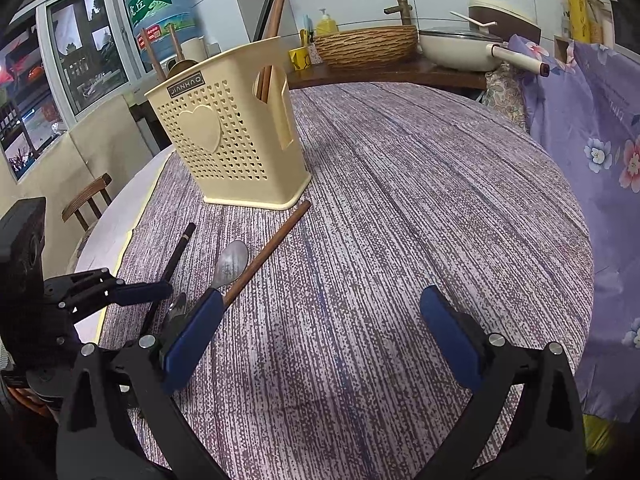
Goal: Organize utensils
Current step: 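Grasp a steel spoon with the left tool while the right tool reaches a wooden chopstick, then close the right tool on the wooden chopstick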
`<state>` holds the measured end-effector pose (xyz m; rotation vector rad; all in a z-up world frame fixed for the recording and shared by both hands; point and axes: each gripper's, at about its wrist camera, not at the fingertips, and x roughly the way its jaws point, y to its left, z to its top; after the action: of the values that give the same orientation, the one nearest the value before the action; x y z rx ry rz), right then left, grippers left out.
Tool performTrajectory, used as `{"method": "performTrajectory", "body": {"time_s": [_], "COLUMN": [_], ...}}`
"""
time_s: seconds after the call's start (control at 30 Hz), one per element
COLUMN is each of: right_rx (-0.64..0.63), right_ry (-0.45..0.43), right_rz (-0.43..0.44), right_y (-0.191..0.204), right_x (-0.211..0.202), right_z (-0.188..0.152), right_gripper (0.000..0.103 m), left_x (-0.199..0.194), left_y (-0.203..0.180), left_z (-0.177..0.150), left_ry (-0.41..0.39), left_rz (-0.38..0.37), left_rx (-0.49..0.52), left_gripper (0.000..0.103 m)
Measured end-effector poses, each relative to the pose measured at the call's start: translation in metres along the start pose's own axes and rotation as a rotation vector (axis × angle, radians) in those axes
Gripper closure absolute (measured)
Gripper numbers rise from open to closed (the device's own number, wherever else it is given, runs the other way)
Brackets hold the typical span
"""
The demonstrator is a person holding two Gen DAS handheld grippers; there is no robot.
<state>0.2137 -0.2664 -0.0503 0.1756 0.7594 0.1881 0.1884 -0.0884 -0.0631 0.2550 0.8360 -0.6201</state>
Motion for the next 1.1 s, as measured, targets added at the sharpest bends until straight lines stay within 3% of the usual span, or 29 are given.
{"method": "performTrajectory", "body": {"time_s": [0.17,0.53,0.63,0.7,0.77,0.93,1.03,1.1], "right_rx": [0.016,0.024,0.028,0.031,0.038,0.034,0.037,0.041], "right_ry": [0.017,0.039,0.051,0.063,0.078,0.118,0.145,0.167], "right_rz": [-0.003,-0.008,-0.022,-0.035,-0.051,-0.09,-0.102,-0.121], "right_y": [-0.002,0.0,0.004,0.007,0.01,0.025,0.031,0.034], "right_x": [0.004,0.011,0.018,0.026,0.034,0.061,0.077,0.087], "right_z": [-0.001,0.002,0.007,0.013,0.018,0.037,0.044,0.047], "right_gripper": [0.006,0.006,0.006,0.006,0.011,0.04,0.053,0.056], "left_x": [0.0,-0.019,-0.03,-0.036,-0.041,-0.039,-0.035,-0.03], "left_y": [-0.002,0.01,0.025,0.037,0.053,0.091,0.099,0.101], "left_z": [0.0,-0.003,-0.003,-0.003,-0.003,-0.004,-0.003,-0.001], "left_ry": [0.0,-0.049,-0.08,-0.094,-0.098,-0.087,-0.077,-0.07], "left_rz": [-0.024,0.0,0.047,0.119,0.174,0.269,0.318,0.33], "left_rx": [-0.004,-0.083,-0.142,-0.185,-0.241,-0.401,-0.427,-0.431], "left_gripper": [0.066,0.067,0.067,0.067,0.067,0.067,0.067,0.067]}}
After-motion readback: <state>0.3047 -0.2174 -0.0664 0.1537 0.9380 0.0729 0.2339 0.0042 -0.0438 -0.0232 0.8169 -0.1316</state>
